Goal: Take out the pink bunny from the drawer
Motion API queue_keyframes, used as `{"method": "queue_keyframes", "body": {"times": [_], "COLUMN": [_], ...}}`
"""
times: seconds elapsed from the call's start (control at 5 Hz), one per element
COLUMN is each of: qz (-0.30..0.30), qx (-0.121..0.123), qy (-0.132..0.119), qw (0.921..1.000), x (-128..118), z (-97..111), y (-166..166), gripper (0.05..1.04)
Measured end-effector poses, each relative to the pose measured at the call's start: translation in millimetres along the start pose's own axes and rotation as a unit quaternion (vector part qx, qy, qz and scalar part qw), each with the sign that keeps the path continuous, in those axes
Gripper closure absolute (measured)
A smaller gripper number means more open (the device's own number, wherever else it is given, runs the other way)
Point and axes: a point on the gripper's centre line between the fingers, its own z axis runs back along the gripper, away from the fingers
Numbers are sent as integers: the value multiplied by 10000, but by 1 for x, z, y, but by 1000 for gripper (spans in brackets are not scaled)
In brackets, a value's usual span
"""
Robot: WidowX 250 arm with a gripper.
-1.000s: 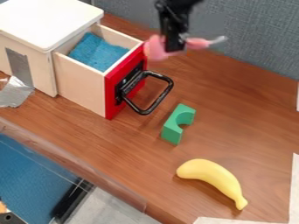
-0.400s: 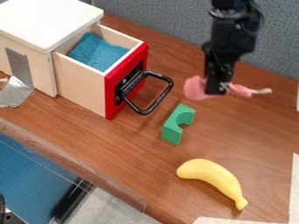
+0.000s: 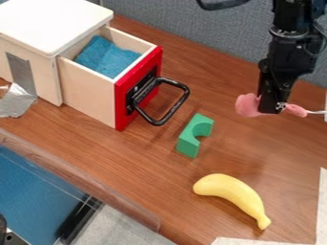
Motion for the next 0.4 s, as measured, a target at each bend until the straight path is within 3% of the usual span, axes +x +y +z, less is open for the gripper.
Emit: {"method": "queue_keyframes", "body": {"times": [0.4], "qz": [-57], "qx": [74], "qy": [58], "qw": [9999], "x": [25], "z": [-25], "y": [30], "gripper": [713]}}
